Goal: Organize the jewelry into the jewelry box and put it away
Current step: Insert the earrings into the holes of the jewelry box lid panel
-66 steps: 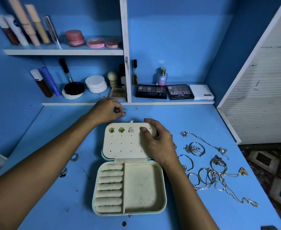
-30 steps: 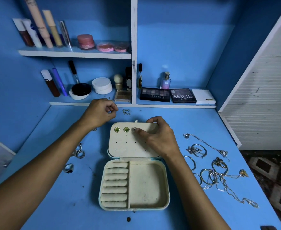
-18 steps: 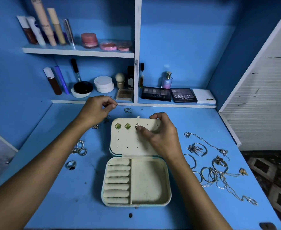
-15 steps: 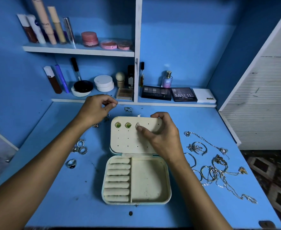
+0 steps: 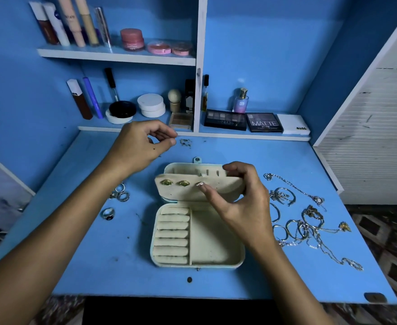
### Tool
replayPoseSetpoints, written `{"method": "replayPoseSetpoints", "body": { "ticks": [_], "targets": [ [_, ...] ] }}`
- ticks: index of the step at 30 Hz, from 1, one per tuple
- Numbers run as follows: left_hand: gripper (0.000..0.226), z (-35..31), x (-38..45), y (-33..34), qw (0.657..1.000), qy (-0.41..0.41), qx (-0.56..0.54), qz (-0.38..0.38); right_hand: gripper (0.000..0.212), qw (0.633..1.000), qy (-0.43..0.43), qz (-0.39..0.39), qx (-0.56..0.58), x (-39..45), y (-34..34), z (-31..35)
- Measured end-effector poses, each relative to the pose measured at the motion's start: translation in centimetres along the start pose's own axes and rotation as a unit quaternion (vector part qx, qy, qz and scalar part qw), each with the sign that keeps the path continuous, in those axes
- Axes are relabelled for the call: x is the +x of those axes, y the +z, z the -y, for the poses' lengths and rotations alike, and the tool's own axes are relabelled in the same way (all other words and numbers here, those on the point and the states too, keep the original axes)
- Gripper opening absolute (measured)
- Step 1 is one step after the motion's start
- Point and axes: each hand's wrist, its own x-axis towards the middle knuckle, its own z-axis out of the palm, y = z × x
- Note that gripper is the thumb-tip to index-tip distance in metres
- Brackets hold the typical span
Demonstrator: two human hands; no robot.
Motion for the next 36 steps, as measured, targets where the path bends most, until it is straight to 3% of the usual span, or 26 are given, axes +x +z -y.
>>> {"method": "replayPoseSetpoints", "body": {
  "ticks": [4,9,26,36],
  "targets": [
    [0.010,-0.6,-1.4,0.0,1.000,-0.008,-0.012,0.019,0.038,0.993,-0.109,0.003,-0.046,-1.4,-0.4,-0.7],
    [0.009,-1.3,-3.1,0.2,0.999,-0.018,-0.012,0.046,0.024,0.985,-0.165,0.039,-0.043,-2.4,-1.2,-1.3],
    [0.019,-2.9,-5.2,0.3,0.975,-0.050,-0.072,0.204,0.015,0.980,-0.185,0.044,-0.065,-3.7,-1.3,-1.5],
    [0.010,-3.9,-5.1,0.2,0.959,-0.071,-0.058,0.267,0.014,0.979,-0.187,0.045,-0.068,-3.8,-1.3,-1.7]
  ]
}}
